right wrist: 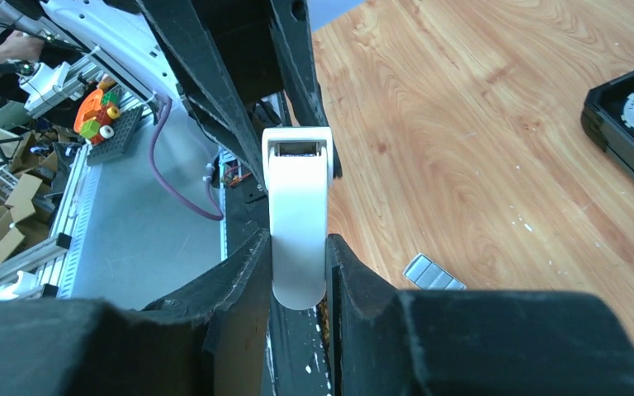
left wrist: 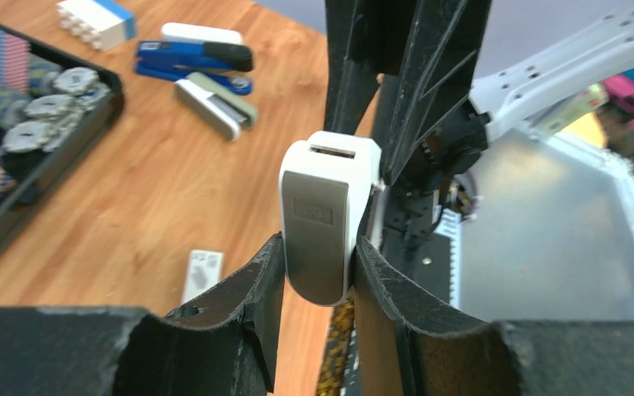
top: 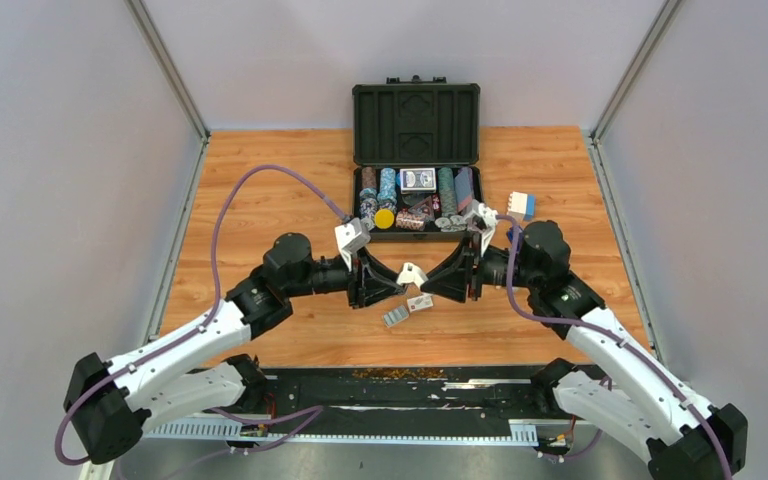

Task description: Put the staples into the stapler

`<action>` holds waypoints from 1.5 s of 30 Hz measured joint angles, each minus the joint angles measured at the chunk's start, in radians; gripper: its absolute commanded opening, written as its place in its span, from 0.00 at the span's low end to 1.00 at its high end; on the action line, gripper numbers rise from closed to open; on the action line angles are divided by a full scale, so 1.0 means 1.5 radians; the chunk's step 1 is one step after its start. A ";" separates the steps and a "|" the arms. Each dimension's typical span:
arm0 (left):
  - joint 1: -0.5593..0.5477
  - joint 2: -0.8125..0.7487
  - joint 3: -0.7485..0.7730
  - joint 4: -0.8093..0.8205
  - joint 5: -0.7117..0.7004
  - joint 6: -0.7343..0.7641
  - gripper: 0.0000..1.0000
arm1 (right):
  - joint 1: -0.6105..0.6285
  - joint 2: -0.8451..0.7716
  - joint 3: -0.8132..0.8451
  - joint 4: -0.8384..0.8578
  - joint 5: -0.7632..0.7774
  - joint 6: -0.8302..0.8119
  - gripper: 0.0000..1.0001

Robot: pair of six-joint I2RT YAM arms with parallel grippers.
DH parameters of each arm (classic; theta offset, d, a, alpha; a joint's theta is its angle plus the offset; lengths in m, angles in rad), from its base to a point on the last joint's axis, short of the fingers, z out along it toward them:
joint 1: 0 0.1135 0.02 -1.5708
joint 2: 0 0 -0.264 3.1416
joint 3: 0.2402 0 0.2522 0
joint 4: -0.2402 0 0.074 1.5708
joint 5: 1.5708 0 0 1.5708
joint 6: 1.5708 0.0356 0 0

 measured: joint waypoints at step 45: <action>0.004 0.094 -0.031 -0.052 -0.081 -0.159 0.00 | -0.051 -0.033 0.002 -0.062 0.156 0.028 0.79</action>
